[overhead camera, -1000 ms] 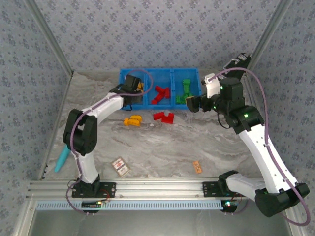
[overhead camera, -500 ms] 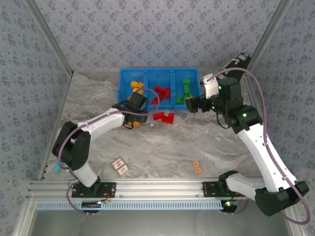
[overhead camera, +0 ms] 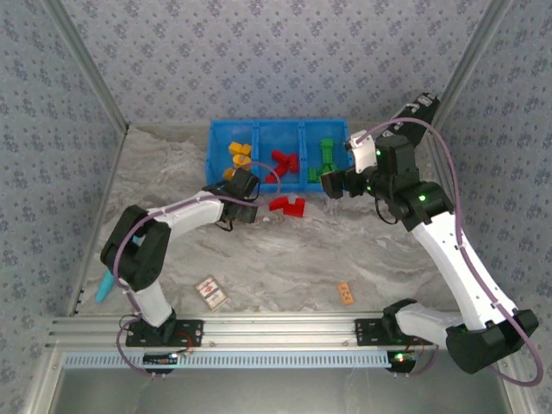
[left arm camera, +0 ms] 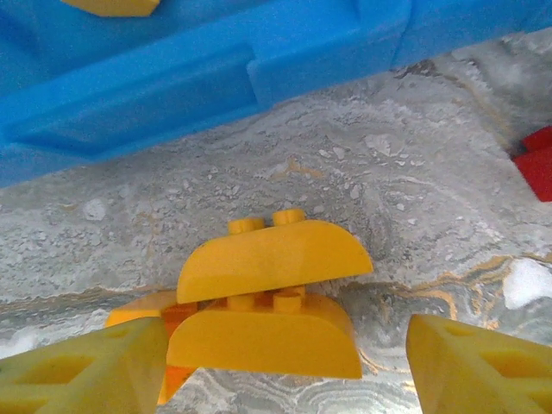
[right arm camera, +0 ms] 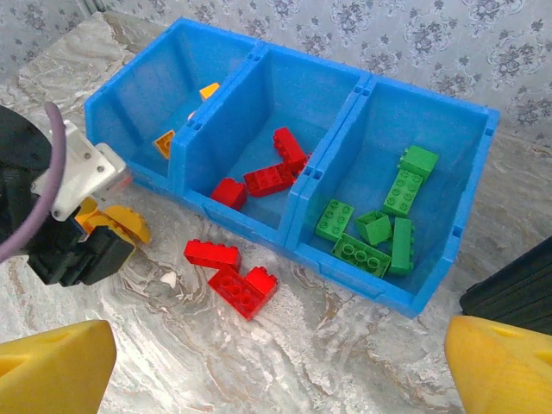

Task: Sort the legos into containers by color
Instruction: Pick up the lego from the center of the table.

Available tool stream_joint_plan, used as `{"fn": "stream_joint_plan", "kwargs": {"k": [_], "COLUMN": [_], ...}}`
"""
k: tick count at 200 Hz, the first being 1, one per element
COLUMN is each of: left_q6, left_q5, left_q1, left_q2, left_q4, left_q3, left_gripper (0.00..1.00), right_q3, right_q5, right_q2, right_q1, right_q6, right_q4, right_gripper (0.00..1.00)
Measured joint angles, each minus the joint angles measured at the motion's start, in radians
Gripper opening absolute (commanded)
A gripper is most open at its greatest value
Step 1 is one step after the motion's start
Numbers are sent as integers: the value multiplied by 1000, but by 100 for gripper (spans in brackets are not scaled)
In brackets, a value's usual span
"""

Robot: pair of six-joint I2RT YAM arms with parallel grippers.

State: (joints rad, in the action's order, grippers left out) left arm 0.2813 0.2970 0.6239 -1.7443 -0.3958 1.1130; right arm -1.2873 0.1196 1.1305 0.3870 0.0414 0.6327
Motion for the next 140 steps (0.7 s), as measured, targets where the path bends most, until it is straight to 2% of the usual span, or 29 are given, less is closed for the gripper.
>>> {"fn": "stream_joint_plan", "kwargs": {"k": [42, 140], "left_q6": [12, 19], "left_q5": [7, 2], "left_q1": [-3, -35], "left_q2": [-38, -98], "left_q4": [7, 35], "left_q3": [26, 64], "left_gripper": [84, 84], "right_q3": [0, 0], "right_q5": [-4, -16], "right_q2": [1, 37], "right_q1": [0, 2], "right_q6": [3, 11], "right_q4": [6, 7], "right_gripper": [100, 100]}}
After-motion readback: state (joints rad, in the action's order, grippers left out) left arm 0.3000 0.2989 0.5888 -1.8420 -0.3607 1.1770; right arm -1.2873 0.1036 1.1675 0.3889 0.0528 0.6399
